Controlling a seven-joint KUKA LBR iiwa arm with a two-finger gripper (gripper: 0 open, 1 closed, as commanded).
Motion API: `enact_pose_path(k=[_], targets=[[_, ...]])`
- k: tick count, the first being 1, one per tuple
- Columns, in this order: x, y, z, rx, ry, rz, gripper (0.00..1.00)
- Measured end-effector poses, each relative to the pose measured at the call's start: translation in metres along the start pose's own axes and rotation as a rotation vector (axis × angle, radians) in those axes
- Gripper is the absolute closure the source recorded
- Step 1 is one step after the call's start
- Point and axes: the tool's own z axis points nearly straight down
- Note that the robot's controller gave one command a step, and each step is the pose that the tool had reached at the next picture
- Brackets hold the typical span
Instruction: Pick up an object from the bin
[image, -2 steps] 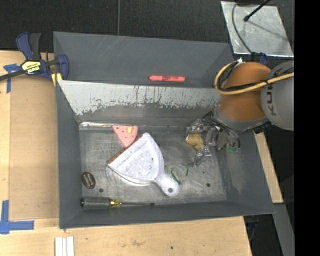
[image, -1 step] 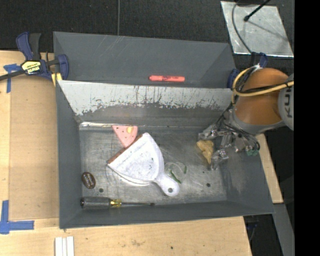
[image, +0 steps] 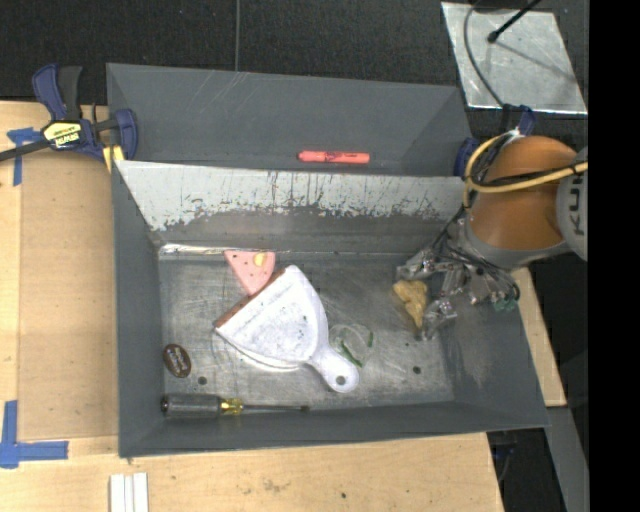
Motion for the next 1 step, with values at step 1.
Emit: enact_pose_path(k=[1], targets=[[0.0862,0.0242,-0.1426,0.000,0.002,-0.197,1.00]])
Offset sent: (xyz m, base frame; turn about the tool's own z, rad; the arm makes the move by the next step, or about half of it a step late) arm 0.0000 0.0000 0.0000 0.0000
